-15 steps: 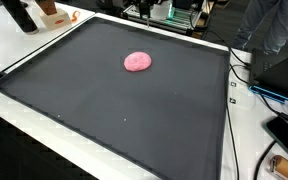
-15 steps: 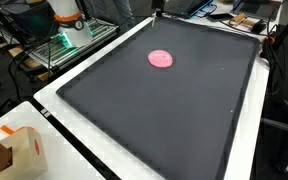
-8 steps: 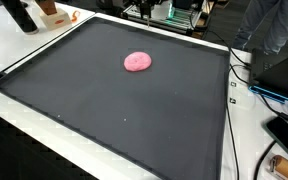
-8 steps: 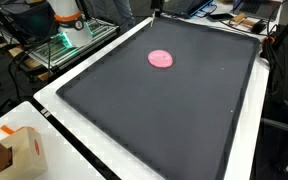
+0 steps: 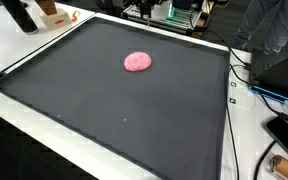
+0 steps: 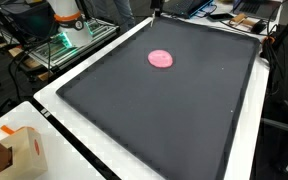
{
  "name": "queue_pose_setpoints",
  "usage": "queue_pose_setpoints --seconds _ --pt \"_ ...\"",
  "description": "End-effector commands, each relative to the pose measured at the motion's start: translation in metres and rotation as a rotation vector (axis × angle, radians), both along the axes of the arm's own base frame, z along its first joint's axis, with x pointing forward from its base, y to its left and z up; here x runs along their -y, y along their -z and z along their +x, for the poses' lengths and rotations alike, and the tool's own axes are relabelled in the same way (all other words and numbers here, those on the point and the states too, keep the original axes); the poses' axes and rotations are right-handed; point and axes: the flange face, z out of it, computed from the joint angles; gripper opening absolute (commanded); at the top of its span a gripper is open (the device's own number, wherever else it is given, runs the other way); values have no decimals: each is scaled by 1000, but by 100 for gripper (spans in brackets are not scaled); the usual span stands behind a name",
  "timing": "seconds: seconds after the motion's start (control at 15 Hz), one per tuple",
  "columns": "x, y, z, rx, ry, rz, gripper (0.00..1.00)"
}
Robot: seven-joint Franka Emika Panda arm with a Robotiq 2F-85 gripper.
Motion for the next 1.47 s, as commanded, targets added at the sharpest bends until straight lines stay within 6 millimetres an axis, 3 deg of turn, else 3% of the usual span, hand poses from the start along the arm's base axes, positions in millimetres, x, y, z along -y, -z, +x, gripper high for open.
queue_pose_setpoints --seconds 0.0,0.4,0.8,1.4 --pt "16 0 12 -13 47 38 6" --pt "78 2 35 -4 104 225 6" --pt "128 19 36 20 32 421 6" --pt "188 68 32 38 -55 594 6"
